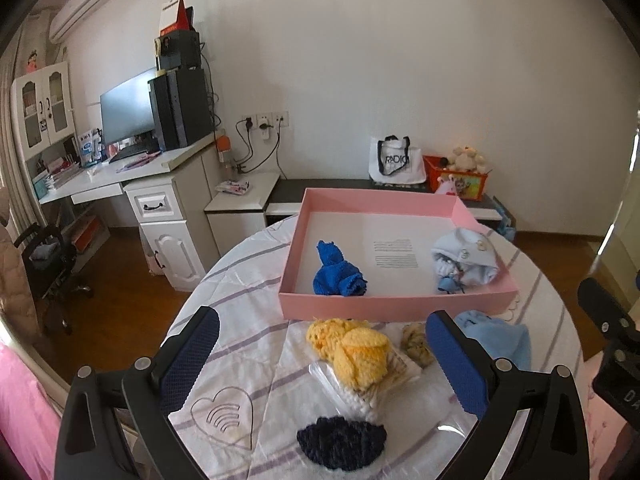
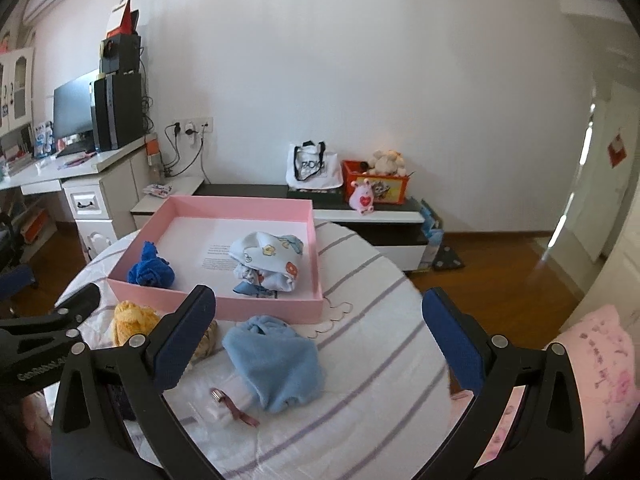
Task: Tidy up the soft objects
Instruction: 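Pull both open tools back from the pink box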
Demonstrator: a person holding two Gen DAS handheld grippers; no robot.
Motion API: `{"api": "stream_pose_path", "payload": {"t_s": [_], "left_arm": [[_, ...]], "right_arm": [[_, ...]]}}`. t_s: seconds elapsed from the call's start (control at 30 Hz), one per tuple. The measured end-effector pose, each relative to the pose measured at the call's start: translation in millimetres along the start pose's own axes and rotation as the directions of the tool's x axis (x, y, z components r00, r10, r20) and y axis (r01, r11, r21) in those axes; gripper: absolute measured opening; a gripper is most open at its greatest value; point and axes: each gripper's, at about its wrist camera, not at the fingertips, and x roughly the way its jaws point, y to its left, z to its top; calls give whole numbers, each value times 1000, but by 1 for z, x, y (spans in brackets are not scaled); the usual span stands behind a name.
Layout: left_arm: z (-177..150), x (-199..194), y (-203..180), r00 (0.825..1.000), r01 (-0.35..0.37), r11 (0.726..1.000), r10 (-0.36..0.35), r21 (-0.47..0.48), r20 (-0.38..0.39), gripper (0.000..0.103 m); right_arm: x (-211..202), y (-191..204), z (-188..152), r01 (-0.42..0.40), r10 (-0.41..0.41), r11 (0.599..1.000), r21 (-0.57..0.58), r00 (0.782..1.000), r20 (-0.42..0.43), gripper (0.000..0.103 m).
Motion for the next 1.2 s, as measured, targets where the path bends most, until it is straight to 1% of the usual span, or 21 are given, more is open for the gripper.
{"api": "stream_pose_path", "payload": {"t_s": [0.07,0.13,0.23,0.4,0.5,0.6,0.7,1.0,1.1,1.2], "left_arm": [[-3,-11,0,1000,-2,1000,2,-2,13,102],[-7,-22,1,1000,-2,1000,2,-5,25,102],[-13,-41,1,999,-1,1000,1,-6,51,103],[-25,-78,2,993,-10,1000,10,-4,118,103],[-34,-100,2,984,-26,1000,27,-5,177,103],[-41,-118,2,977,-14,1000,14,0,214,103],[-48,-138,1,963,-11,1000,8,12,268,103],[-68,-172,4,936,1,1000,-6,15,353,103],[-73,-182,5,924,1,1000,-6,12,382,103],[-78,-189,4,914,-8,1000,8,0,406,103]], "right_arm": [[-9,-1,-3,4,-4,1000,-2,1000,12,103],[-21,-3,-6,-13,13,1000,-3,1000,28,103],[-37,-4,-9,-16,16,1000,-7,998,58,103],[-72,-5,-11,-4,7,1000,-22,990,144,103],[-90,-5,-10,9,-3,999,-30,981,194,103],[-108,-6,-10,7,1,1000,-30,971,240,103],[-126,-9,-11,-7,13,1000,-25,959,283,103],[-168,-13,-12,-9,16,1000,-20,922,387,103],[-175,-13,-13,-12,21,1000,-26,913,407,103],[-179,-12,-14,-9,19,1000,-27,909,416,103]]}}
